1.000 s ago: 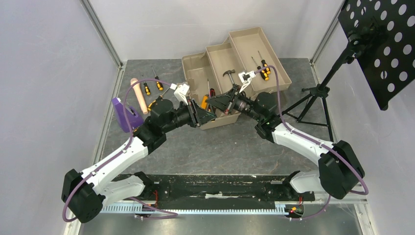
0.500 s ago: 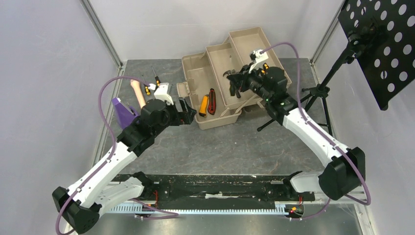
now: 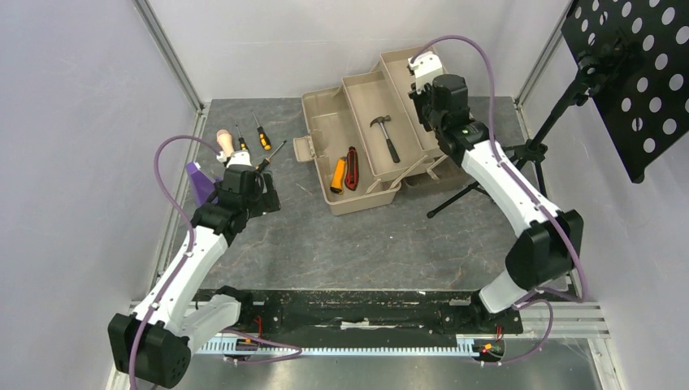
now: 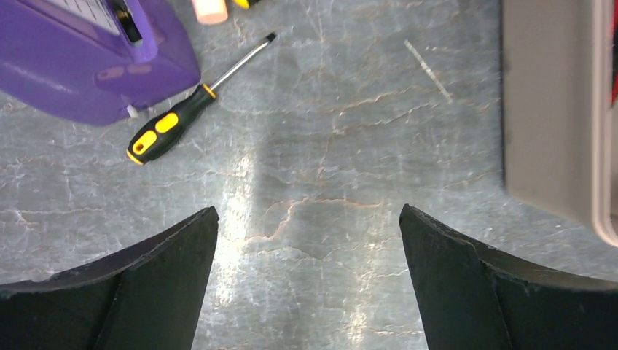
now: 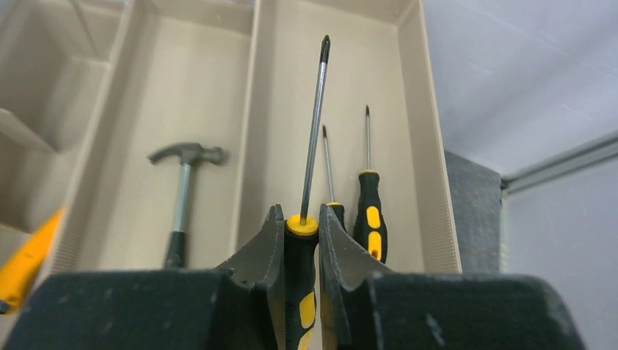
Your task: Pack the tool kit
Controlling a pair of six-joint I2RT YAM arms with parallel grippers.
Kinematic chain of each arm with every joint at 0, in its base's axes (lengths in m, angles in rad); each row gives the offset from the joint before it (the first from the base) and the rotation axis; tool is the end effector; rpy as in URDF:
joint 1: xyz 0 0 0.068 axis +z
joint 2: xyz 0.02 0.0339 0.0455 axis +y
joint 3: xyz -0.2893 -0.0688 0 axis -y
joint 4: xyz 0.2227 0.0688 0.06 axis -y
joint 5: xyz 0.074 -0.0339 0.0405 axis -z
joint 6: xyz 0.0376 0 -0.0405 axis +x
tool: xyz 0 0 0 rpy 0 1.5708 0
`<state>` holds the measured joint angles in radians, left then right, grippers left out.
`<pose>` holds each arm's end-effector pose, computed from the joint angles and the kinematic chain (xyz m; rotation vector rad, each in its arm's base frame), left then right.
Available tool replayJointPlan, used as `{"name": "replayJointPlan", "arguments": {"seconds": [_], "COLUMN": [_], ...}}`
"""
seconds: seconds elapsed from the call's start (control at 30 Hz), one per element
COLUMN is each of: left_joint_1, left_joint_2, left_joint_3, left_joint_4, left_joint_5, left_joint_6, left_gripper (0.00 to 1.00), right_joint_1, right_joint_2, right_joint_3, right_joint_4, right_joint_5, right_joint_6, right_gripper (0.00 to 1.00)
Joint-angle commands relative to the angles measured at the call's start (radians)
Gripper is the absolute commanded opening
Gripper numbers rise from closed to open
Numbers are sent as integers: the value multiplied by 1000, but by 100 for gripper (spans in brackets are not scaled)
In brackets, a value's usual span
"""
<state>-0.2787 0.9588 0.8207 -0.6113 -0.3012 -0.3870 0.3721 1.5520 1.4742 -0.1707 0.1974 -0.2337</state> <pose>0.1599 -0.0341 0.3042 -0.2731 2.2627 0.0026 0.3275 0.1199 0.4180 -0.4068 1.7690 -0.0814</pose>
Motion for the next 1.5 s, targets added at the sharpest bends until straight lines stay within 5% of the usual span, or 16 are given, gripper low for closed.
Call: {"name": "replayJointPlan", "arguments": {"seconds": [0.0,0.17,0.33,0.5,0.7,1.07,1.47], "left_joint_1": [9,13,15,18,37,176,225], "left_joint_2": [22,54,66,106,161,319,489], "left_joint_3": [-14,-8,-11,2,24,56,54], "left_joint_4": [-4,-7,-8,-21,-36,42,330], "left_joint_5": [-36,-52,-58,-73,-84,-90,-64], "left_joint_6": [48,57,62,67,68,91,273], "left_gripper": [100,100,100,99,99,100,100], "right_joint_1": [-13,-13,-13,-14,-13,-15,54], "right_joint_2": [74,135,135,55,-143,-502,-629], "right_joint_3": [85,118,116,102,-78,-560,-655], "right_joint_4": [-78,-133,-147,-153,-47,390,424], "right_joint_5": [79,28,82,32,-84,-227,-71], "right_joint_6": [-98,-93,-79,-31,36,133,33], "right_gripper": [0,8,40,61,73,92,98]}}
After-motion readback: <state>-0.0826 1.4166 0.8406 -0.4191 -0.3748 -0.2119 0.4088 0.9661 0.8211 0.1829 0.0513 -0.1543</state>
